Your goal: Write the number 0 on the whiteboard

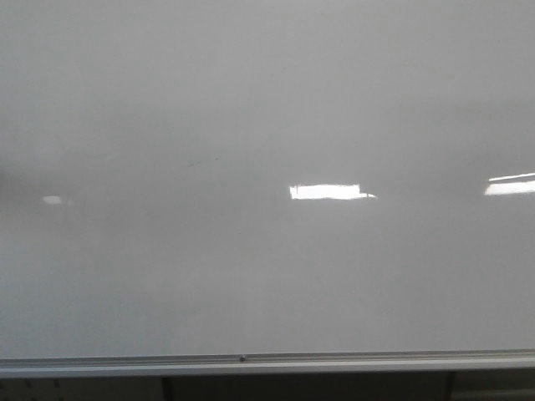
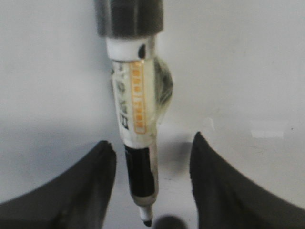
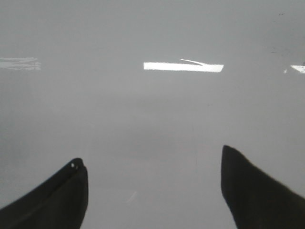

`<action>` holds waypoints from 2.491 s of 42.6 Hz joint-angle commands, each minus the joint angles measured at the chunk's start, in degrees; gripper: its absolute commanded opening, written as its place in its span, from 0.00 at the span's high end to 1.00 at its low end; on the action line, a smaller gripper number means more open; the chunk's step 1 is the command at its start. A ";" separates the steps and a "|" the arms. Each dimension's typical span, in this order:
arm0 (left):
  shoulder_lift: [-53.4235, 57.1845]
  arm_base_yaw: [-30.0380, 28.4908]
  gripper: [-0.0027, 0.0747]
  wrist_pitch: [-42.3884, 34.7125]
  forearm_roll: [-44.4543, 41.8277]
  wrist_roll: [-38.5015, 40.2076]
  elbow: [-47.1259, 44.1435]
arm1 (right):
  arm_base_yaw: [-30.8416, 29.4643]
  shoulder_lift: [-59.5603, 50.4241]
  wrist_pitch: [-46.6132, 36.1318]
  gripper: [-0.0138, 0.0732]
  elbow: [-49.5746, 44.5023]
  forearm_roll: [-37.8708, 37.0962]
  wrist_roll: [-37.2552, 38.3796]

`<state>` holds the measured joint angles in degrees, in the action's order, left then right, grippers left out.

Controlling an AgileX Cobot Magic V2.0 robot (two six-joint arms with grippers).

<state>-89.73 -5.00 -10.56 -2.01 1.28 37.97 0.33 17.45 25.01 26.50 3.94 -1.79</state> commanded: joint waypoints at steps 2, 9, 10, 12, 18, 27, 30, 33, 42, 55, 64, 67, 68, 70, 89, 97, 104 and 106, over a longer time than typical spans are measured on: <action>1.70 0.01 0.79 -4.43 0.14 0.39 1.69 | 0.11 0.98 -4.11 0.16 1.98 -0.13 -0.15; 1.70 0.01 0.99 -4.43 0.14 0.39 1.69 | 0.11 0.98 -4.11 0.16 1.98 -0.13 -0.15; 1.70 0.01 0.99 -4.43 0.14 0.39 1.69 | 0.11 0.98 -4.11 0.16 1.98 -0.13 -0.15; 1.70 0.01 0.99 -4.43 0.14 0.39 1.69 | 0.11 0.98 -4.11 0.16 1.98 -0.13 -0.15; 2.34 0.31 0.99 -1.80 0.26 0.39 1.83 | 0.11 0.98 -4.11 0.16 1.98 -0.13 -0.15; 5.25 5.99 0.99 16.92 0.26 0.29 5.85 | 0.11 2.10 0.00 0.16 3.28 1.07 -0.15; 5.63 9.68 0.99 24.33 0.88 -1.28 8.18 | 0.11 4.16 2.85 0.16 4.61 1.33 -0.15; 5.66 13.30 0.99 31.71 3.90 -6.12 10.65 | 0.17 6.53 5.01 0.16 6.10 1.97 -0.15; 5.66 20.81 0.99 49.00 28.47 -32.69 16.51 | 0.43 15.20 10.58 0.16 10.97 7.03 -1.82; 5.66 21.97 0.99 74.67 53.16 -58.75 20.43 | 0.43 26.13 22.86 0.16 19.01 24.45 -15.82; 5.76 22.08 0.99 83.07 56.60 -63.16 20.96 | 0.43 35.64 33.95 0.16 25.32 42.12 -30.09; 5.76 22.08 0.99 83.07 56.98 -63.16 20.96 | 0.43 40.82 39.60 0.16 27.55 49.63 -35.48; 5.76 22.23 0.99 83.07 57.07 -63.16 20.96 | 0.43 41.94 41.43 0.16 28.19 51.79 -36.95; 5.76 22.81 0.99 83.07 57.07 -63.16 20.96 | 0.43 44.68 44.64 0.16 29.22 55.71 -39.41; 5.76 34.79 0.99 83.07 57.04 -63.16 20.96 | 7.08 61.36 51.49 0.16 36.94 60.93 -44.72; 5.76 34.93 0.99 83.07 57.04 -63.16 20.96 | 13.64 62.50 51.49 0.16 37.01 58.63 -44.72; 5.76 34.93 0.99 83.07 57.23 -63.16 20.96 | 16.19 62.61 51.49 0.16 37.01 58.47 -44.72; 5.76 34.93 0.99 83.07 57.52 -63.16 20.96 | 16.35 62.78 51.49 0.16 37.01 58.47 -44.72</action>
<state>-86.30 29.41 68.66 51.49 -61.65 57.32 16.25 81.58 69.14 61.71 59.28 -45.62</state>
